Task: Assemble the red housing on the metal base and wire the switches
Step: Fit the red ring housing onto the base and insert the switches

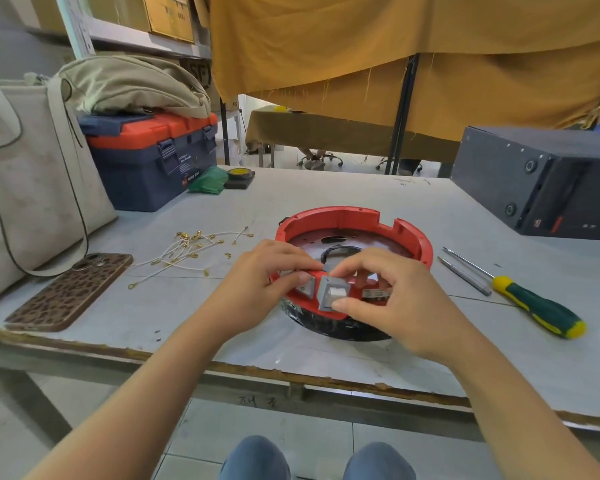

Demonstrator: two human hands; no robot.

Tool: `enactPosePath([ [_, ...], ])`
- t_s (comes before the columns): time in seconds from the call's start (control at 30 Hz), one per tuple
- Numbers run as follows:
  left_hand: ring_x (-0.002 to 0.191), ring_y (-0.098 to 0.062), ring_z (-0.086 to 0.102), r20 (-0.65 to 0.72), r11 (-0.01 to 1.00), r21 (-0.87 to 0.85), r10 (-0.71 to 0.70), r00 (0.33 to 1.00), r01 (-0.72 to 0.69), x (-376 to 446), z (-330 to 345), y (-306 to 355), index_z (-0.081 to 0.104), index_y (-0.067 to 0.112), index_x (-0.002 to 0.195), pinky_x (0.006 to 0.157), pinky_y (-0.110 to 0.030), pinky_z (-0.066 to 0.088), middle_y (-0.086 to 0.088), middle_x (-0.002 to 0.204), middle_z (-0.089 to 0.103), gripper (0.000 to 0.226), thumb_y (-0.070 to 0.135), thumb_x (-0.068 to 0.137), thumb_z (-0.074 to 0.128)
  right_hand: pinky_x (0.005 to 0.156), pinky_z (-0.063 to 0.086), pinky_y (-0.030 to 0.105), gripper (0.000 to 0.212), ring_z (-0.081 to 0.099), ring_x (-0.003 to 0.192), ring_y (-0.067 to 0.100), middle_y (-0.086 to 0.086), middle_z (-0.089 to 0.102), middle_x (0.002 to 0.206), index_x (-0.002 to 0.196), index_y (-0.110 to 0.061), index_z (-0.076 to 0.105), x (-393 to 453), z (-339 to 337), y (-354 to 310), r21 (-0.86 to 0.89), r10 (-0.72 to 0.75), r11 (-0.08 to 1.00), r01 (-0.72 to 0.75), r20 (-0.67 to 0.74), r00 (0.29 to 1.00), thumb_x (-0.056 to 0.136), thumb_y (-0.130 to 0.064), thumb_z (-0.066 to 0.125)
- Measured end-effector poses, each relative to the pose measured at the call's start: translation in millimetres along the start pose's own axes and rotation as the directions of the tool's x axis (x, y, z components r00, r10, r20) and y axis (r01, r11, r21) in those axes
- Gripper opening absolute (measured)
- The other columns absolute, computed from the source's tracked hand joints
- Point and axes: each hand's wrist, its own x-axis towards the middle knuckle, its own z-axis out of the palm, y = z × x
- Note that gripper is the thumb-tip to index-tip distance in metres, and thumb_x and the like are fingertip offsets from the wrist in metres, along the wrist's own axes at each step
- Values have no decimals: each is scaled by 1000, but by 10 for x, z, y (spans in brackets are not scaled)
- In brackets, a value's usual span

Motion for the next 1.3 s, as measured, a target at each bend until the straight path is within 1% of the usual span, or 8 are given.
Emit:
enactPosePath([
  [0.2,106,-6,43,-38,994,105,23,999,-19,-23,100,112,69,28,109,99,-35,30,15,105,60,22,22,92,57,82,35,11,25,40,102,-2,-25,47,92,94,-43,53,-59,20,80,-243,-34,969,35,6,999,77,-37,71],
  [0.3,109,0,39,-12,993,114,41,999,-39,-32,111,137,65,32,109,103,-32,20,20,104,55,21,34,92,53,81,36,16,23,40,98,1,-22,46,88,95,-39,56,-56,16,100,-286,-51,957,53,15,999,77,-37,71],
  [0.43,113,12,27,69,994,75,72,995,-77,-60,104,116,56,36,112,104,-26,20,22,111,48,45,63,76,51,81,36,20,24,38,88,4,-17,47,88,98,-26,65,-75,56,108,-333,-97,939,87,-15,995,76,-34,72],
  [0.63,114,-3,36,53,977,171,117,992,-124,-39,179,100,51,33,112,110,-36,17,18,111,51,56,60,67,70,81,41,31,26,48,91,15,-5,57,91,94,-15,65,-120,111,83,-388,-157,914,116,-76,985,72,-23,76],
  [0.87,105,-1,36,-18,983,139,126,992,-122,-16,214,78,57,29,103,106,-33,20,18,102,53,48,57,66,71,76,36,25,22,40,84,8,-14,46,83,83,-18,57,-93,79,98,-364,-144,927,93,-114,983,73,-24,77],
  [1.03,106,-2,38,-18,985,132,111,994,-108,-7,213,71,58,29,102,106,-33,20,16,102,55,44,54,67,72,78,31,16,25,33,88,1,-14,46,89,85,-23,56,-69,88,137,-370,-122,926,76,-103,987,73,-30,77],
  [1.2,105,13,31,-24,990,93,104,994,-102,-15,224,51,57,32,101,105,-29,20,25,100,48,44,57,68,71,82,39,15,21,46,99,-1,-24,50,95,94,-38,50,-44,27,164,-179,39,983,-53,-79,996,79,-51,57],
  [1.3,109,15,29,-20,989,101,107,994,-105,-13,230,45,55,34,100,104,-26,19,28,100,46,44,59,66,68,81,41,13,23,49,98,-5,-27,53,96,99,-39,54,-5,-28,186,-190,81,978,-84,-23,996,80,-52,54],
])
